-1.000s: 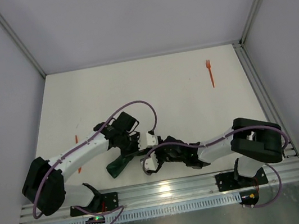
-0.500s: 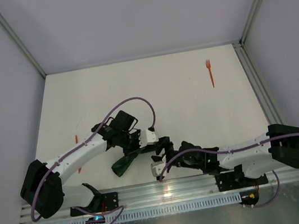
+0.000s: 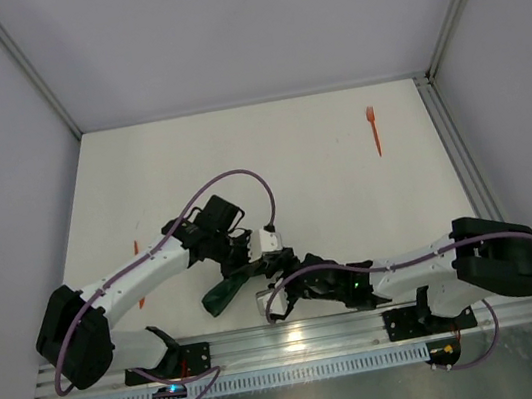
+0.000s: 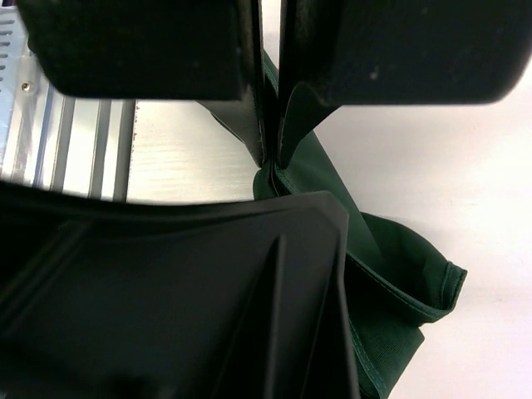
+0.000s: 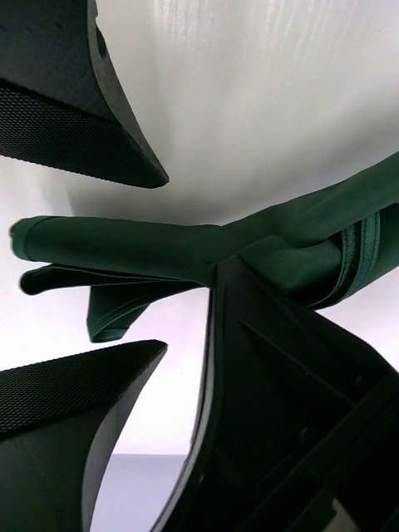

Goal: Fold the napkin into a case and place the utensils inside
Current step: Pass from the left arm to the right

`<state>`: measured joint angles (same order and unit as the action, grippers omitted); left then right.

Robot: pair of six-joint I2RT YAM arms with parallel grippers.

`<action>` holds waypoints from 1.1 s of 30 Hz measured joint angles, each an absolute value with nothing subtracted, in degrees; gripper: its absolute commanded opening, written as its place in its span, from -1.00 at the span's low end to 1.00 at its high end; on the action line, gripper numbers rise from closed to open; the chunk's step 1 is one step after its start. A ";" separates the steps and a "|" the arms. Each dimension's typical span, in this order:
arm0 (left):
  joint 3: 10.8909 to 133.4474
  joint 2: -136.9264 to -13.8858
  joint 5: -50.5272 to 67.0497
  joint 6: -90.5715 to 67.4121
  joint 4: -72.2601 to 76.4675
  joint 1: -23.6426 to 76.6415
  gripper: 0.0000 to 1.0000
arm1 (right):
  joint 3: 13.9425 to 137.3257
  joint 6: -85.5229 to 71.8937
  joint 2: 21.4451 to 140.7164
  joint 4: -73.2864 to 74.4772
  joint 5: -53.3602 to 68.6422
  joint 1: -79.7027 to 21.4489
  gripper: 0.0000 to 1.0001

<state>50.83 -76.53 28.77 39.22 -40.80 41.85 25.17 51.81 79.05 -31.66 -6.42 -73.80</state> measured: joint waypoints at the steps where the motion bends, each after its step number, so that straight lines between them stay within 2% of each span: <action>1: 50.83 -76.53 29.08 39.24 -40.86 41.85 -1.00 | 25.82 51.62 79.88 -31.11 -6.33 -73.65 0.55; 8: 50.85 -76.53 30.44 39.24 -40.97 41.80 -1.00 | 30.70 50.39 87.13 -29.02 -5.45 -72.34 0.43; 11: 50.85 -76.53 30.94 39.33 -41.01 41.60 -1.00 | 31.24 49.60 88.38 -27.83 -5.15 -71.79 0.12; 12: 50.85 -76.53 31.09 39.42 -41.01 41.60 -1.00 | 31.31 49.39 88.42 -27.44 -5.13 -71.64 -0.14; 13: 50.85 -76.53 31.18 39.44 -41.04 41.60 -1.00 | 31.38 49.30 88.42 -27.14 -4.99 -71.42 -0.25; 23: 50.85 -76.53 31.75 39.92 -42.19 41.52 -0.99 | 35.29 45.21 89.08 -22.13 -4.82 -70.28 -0.89; 24: 50.85 -76.53 31.73 40.01 -42.37 41.47 -0.96 | 35.86 44.64 89.14 -21.26 -4.80 -70.28 -0.92; 26: 50.85 -76.53 31.77 40.27 -42.70 41.47 -0.75 | 36.53 43.48 89.14 -19.94 -4.71 -70.26 -0.93; 27: 50.85 -76.53 31.77 40.42 -42.76 41.47 -0.53 | 36.88 42.92 89.10 -19.07 -4.47 -70.26 -0.93; 30: 50.87 -76.25 31.90 40.40 -43.27 41.12 -0.30 | 37.82 41.08 88.62 -15.57 -3.25 -69.97 -0.92; 33: 51.55 -75.72 32.08 39.68 -44.12 40.40 -0.18 | 39.03 39.48 87.64 -11.53 -1.30 -69.36 -0.92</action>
<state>51.55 -75.72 32.08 39.68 -44.12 40.40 39.03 39.48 87.64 -11.53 -1.30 -69.36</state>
